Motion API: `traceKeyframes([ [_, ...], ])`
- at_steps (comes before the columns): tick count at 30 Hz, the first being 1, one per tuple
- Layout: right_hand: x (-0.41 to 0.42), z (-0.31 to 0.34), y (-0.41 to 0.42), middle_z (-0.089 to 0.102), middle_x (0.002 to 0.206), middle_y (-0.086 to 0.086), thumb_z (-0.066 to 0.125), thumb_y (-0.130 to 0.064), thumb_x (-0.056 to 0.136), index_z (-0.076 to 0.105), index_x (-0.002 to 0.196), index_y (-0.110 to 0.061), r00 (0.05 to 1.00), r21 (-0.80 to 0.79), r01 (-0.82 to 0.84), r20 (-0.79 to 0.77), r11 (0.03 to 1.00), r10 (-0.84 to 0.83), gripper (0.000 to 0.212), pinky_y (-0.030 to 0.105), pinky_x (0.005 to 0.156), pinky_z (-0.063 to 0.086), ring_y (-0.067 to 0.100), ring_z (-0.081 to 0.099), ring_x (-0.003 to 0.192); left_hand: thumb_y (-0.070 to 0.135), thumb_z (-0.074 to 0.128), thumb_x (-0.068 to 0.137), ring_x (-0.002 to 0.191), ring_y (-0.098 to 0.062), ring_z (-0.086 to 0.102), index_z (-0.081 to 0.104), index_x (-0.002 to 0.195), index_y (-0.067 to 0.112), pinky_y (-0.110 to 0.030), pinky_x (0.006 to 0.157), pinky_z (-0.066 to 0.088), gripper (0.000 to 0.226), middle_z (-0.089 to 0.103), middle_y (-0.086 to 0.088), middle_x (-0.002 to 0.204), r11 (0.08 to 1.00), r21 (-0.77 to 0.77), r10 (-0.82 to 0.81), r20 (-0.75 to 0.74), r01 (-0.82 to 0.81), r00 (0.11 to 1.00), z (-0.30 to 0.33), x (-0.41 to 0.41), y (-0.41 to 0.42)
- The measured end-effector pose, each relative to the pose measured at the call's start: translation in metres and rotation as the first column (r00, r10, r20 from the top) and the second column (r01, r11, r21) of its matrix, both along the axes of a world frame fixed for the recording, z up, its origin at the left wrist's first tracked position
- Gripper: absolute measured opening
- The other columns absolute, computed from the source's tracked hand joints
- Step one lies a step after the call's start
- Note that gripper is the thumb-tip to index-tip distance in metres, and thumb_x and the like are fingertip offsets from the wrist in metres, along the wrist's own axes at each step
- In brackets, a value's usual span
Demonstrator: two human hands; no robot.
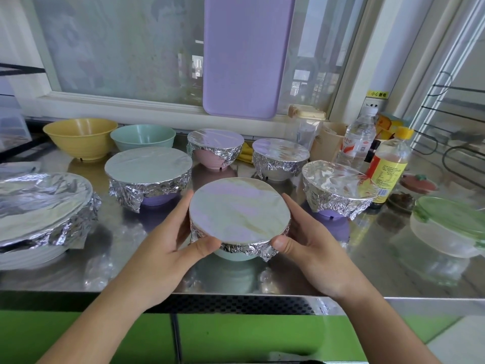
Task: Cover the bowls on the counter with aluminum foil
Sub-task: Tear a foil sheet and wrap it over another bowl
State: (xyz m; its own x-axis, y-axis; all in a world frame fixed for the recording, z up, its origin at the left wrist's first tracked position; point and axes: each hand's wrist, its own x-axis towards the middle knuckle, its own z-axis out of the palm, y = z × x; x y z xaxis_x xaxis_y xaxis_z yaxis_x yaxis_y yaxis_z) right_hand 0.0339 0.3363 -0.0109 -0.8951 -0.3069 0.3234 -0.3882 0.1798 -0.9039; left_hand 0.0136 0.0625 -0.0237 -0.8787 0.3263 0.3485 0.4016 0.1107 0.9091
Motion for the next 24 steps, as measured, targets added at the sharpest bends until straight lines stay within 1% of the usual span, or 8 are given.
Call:
traceKeyframes([
  [3, 0.003, 0.000, -0.003, 0.059, 0.151, -0.015, 0.075, -0.027, 0.091, 0.040, 0.154, -0.034, 0.998, 0.059, 0.056, -0.021, 0.997, -0.055, 0.073, 0.031, 0.119, 0.041, 0.008, 0.049, 0.145, 0.050, 0.081, 0.085, 0.147, -0.002, 0.042, 0.036, 0.158, 0.041, -0.033, 0.122, 0.034, 0.086, 0.050, 0.022, 0.155, 1.000, 0.006, -0.011, -0.014, 0.011, 1.000, 0.002, 0.005, 0.004],
  [5, 0.004, -0.001, -0.006, 0.057, 0.154, -0.009, 0.077, -0.027, 0.092, 0.038, 0.158, -0.029, 0.995, 0.097, 0.097, -0.032, 0.991, -0.095, 0.077, 0.046, 0.123, 0.037, 0.014, 0.049, 0.147, 0.039, 0.084, 0.088, 0.144, -0.003, 0.046, 0.039, 0.156, 0.040, -0.036, 0.122, 0.037, 0.081, 0.055, 0.021, 0.151, 1.000, 0.016, 0.007, -0.003, -0.007, 1.000, 0.003, 0.007, 0.006],
  [7, 0.005, -0.001, -0.007, 0.055, 0.156, -0.005, 0.079, -0.029, 0.092, 0.036, 0.160, -0.026, 0.994, 0.109, 0.105, -0.031, 0.988, -0.103, 0.079, 0.052, 0.122, 0.036, 0.019, 0.048, 0.147, 0.042, 0.089, 0.082, 0.143, -0.004, 0.048, 0.040, 0.155, 0.041, -0.042, 0.122, 0.036, 0.089, 0.056, 0.020, 0.150, 0.999, 0.002, 0.032, -0.005, -0.032, 0.999, 0.003, 0.008, 0.007],
  [10, 0.010, 0.002, -0.006, 0.054, 0.156, -0.008, 0.081, -0.035, 0.091, 0.035, 0.160, -0.032, 0.998, 0.080, 0.056, -0.008, 0.995, -0.056, 0.083, 0.048, 0.123, 0.037, 0.016, 0.047, 0.148, 0.051, 0.090, 0.071, 0.142, -0.003, 0.049, 0.040, 0.154, 0.044, -0.044, 0.121, 0.035, 0.098, 0.057, 0.022, 0.148, 0.998, 0.000, 0.068, -0.006, -0.068, 0.998, 0.003, 0.011, 0.009],
  [13, 0.015, 0.008, -0.007, 0.054, 0.154, -0.020, 0.078, -0.061, 0.085, 0.038, 0.153, -0.045, 1.000, 0.023, 0.007, 0.029, 1.000, -0.007, 0.081, 0.025, 0.117, 0.040, 0.005, 0.045, 0.147, 0.051, 0.090, 0.070, 0.141, 0.000, 0.049, 0.040, 0.153, 0.044, -0.041, 0.120, 0.035, 0.098, 0.057, 0.024, 0.146, 0.997, -0.005, 0.081, -0.011, -0.081, 0.997, 0.003, 0.013, 0.010],
  [16, 0.015, 0.007, -0.016, 0.057, 0.151, -0.014, 0.076, -0.062, 0.086, 0.040, 0.154, -0.037, 0.995, 0.029, 0.096, 0.028, 0.995, -0.096, 0.080, 0.041, 0.120, 0.039, 0.008, 0.049, 0.145, 0.053, 0.089, 0.069, 0.139, 0.002, 0.049, 0.039, 0.151, 0.049, -0.036, 0.117, 0.036, 0.095, 0.058, 0.027, 0.145, 0.995, -0.007, 0.095, -0.018, -0.095, 0.995, 0.003, 0.015, 0.011],
  [20, 0.016, 0.008, -0.025, 0.064, 0.141, -0.019, 0.080, -0.045, 0.085, 0.044, 0.148, -0.039, 0.980, 0.039, 0.196, 0.006, 0.980, -0.197, 0.072, 0.038, 0.115, 0.045, 0.001, 0.057, 0.134, 0.047, 0.092, 0.074, 0.138, 0.005, 0.049, 0.038, 0.150, 0.051, -0.033, 0.115, 0.036, 0.094, 0.058, 0.030, 0.143, 0.993, -0.028, 0.113, -0.019, -0.113, 0.993, 0.005, 0.017, 0.014],
  [24, 0.015, 0.007, -0.025, 0.063, 0.144, -0.012, 0.083, -0.040, 0.086, 0.044, 0.150, -0.033, 0.982, 0.041, 0.189, 0.001, 0.981, -0.189, 0.076, 0.045, 0.116, 0.045, 0.011, 0.056, 0.137, 0.056, 0.089, 0.072, 0.137, 0.009, 0.048, 0.037, 0.149, 0.055, -0.031, 0.113, 0.037, 0.092, 0.056, 0.033, 0.142, 0.989, -0.060, 0.136, -0.028, -0.138, 0.990, 0.007, 0.020, 0.014],
])
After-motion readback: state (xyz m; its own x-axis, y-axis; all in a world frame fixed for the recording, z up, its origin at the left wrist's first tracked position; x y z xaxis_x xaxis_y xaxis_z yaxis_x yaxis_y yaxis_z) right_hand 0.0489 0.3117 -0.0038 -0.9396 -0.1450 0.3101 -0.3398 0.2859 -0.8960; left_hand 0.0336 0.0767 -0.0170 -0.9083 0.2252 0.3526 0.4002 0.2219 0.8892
